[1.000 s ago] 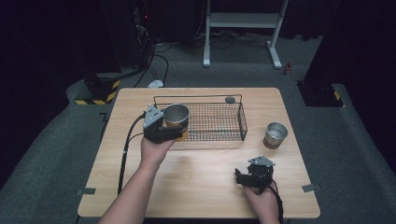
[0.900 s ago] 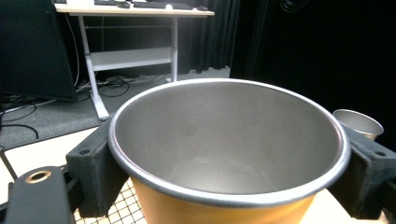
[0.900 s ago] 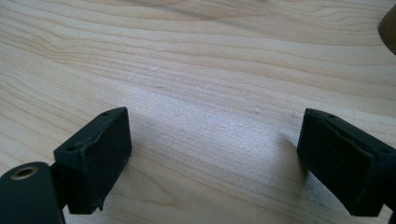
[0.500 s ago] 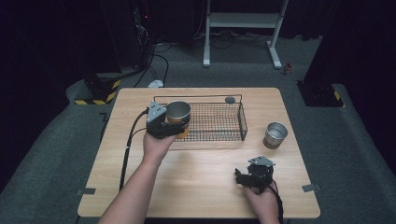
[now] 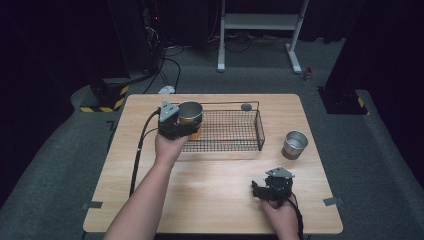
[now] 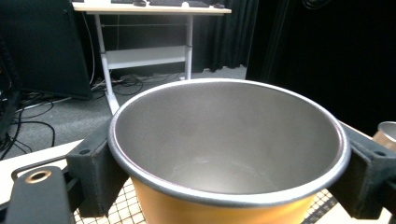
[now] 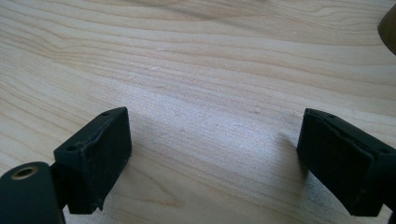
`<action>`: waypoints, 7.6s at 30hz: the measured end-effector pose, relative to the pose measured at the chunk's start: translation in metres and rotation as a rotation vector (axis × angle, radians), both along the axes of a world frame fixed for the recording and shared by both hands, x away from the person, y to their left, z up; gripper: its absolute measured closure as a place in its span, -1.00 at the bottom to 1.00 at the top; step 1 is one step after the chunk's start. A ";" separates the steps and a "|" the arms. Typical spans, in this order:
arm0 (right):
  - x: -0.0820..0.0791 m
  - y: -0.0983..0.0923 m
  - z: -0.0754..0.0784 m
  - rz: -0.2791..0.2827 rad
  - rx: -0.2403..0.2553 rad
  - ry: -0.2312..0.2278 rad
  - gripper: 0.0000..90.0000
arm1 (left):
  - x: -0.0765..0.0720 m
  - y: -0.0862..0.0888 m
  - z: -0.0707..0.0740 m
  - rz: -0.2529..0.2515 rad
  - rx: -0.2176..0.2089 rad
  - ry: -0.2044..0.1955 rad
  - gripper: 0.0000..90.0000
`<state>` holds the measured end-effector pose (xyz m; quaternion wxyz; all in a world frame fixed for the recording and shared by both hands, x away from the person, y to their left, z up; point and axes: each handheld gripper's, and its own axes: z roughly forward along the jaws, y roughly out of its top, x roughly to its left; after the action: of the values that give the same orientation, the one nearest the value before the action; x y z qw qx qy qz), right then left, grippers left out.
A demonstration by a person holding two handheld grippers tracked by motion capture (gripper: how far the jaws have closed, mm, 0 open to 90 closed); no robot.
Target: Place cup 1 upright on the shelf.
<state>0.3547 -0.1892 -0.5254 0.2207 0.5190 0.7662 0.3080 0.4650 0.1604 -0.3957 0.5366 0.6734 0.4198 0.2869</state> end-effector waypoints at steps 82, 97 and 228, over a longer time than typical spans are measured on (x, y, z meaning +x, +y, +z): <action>-0.001 0.000 0.000 -0.002 0.000 -0.001 -0.78 | 0.026 -0.011 -0.072 0.046 0.155 0.179 -0.71; -0.001 0.000 0.000 -0.002 -0.001 -0.001 -0.78 | 0.021 -0.004 -0.070 0.045 0.211 0.227 -0.71; -0.001 0.000 0.000 -0.006 0.003 0.001 -0.78 | -0.131 0.105 -0.131 0.005 0.270 0.453 -0.96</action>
<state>0.3538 -0.1888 -0.5255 0.2204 0.5217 0.7643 0.3084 0.3340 0.2654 -0.5270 0.3333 0.7851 0.4887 0.1835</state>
